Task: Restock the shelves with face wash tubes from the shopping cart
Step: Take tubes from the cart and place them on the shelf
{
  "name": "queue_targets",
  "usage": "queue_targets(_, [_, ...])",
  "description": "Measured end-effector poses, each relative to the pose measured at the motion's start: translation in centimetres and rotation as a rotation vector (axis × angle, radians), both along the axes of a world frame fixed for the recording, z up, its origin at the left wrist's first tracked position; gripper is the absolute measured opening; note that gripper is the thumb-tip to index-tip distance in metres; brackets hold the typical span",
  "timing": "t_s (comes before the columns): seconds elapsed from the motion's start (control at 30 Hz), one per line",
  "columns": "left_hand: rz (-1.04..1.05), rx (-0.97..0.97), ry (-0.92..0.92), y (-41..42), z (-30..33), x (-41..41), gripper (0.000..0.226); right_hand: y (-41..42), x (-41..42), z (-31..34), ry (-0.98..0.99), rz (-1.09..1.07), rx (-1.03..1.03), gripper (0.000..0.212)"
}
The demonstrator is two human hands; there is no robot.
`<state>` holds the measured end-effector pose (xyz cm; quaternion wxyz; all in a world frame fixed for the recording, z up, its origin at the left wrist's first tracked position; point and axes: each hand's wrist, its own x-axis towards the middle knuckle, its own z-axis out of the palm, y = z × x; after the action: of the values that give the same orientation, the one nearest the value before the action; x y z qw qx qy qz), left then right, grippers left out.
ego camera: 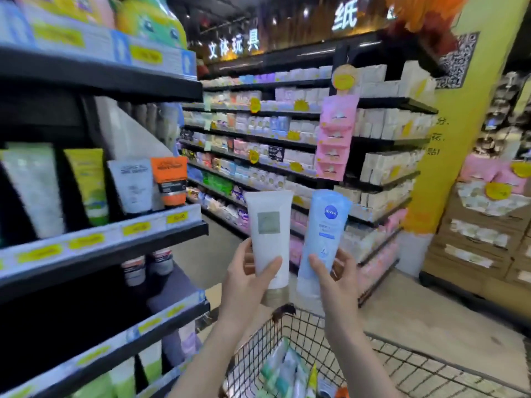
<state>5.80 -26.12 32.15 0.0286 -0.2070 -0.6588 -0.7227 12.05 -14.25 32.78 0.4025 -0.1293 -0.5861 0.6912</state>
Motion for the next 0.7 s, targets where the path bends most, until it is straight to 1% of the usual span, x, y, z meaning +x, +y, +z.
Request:
queue_targets(0.1, [0.142, 0.007, 0.021, -3.6, 2.0, 0.6, 0.038, -3.3, -0.6, 1.7, 0.027, 0.135, 0.024, 0.033])
queue_targets(0.23, [0.318, 0.015, 0.058, -9.1, 4.2, 1.4, 0.041, -8.0, -1.5, 3.7, 0.052, 0.281, 0.086, 0.033])
queue_targets(0.3, [0.405, 0.028, 0.074, -12.1, 5.2, 2.0, 0.039, -10.6, -1.9, 4.6, 0.069, 0.345, 0.089, 0.035])
queue_targets(0.4, [0.529, -0.007, 0.103, -16.6, 6.2, 2.7, 0.045, -14.5, -2.5, 5.6, 0.099, 0.427, 0.096, 0.035])
queue_targets(0.53, [0.646, -0.010, 0.124, -22.6, 7.0, 3.9, 0.047, -19.8, -3.3, 6.4, 0.117, 0.567, 0.057, 0.036])
queue_targets(0.6, [0.694, -0.017, 0.124, -25.4, 7.5, 4.4, 0.043, -22.6, -3.8, 6.7, 0.120, 0.626, 0.053, 0.038])
queue_targets(0.7, [0.756, 0.023, 0.134, -29.7, 8.1, 4.7, 0.042, -27.1, -4.5, 7.4, 0.133, 0.695, 0.068, 0.037])
